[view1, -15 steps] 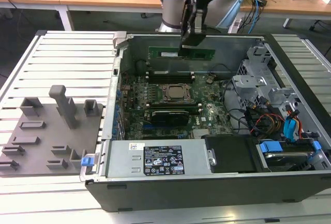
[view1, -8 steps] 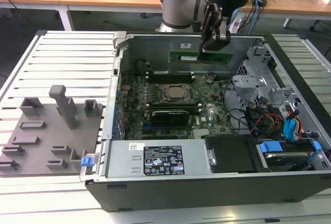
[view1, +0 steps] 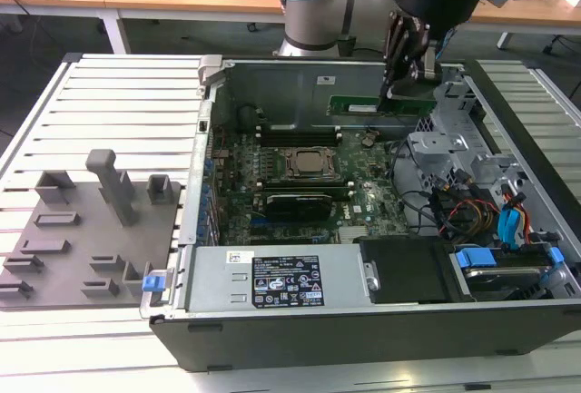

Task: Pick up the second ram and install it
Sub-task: 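Pick up the second ram and move it above second insertion slot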

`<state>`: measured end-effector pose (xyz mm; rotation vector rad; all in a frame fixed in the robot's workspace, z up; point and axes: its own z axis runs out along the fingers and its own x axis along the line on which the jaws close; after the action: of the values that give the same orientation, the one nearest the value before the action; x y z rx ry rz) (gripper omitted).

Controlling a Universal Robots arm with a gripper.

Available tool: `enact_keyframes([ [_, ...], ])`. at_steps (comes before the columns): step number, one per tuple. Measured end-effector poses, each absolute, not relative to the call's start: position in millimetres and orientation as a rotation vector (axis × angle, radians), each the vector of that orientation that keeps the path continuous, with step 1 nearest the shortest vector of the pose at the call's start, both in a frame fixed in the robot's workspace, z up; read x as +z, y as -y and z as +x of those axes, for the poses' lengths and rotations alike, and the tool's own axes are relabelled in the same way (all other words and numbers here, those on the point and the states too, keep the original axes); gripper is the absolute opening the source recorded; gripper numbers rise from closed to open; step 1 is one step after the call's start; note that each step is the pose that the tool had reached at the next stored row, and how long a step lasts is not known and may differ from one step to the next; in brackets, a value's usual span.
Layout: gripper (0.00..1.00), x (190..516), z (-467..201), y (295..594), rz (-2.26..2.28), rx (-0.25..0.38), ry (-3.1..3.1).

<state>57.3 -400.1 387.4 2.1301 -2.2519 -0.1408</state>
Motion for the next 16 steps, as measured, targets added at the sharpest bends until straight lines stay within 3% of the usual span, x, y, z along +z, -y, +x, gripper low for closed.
enact_keyframes([
  [11, 0.14, 367, 86, 400, 2.128, -0.144, 2.251],
  [16, 0.14, 357, 42, 400, 2.128, -0.144, 2.251],
])
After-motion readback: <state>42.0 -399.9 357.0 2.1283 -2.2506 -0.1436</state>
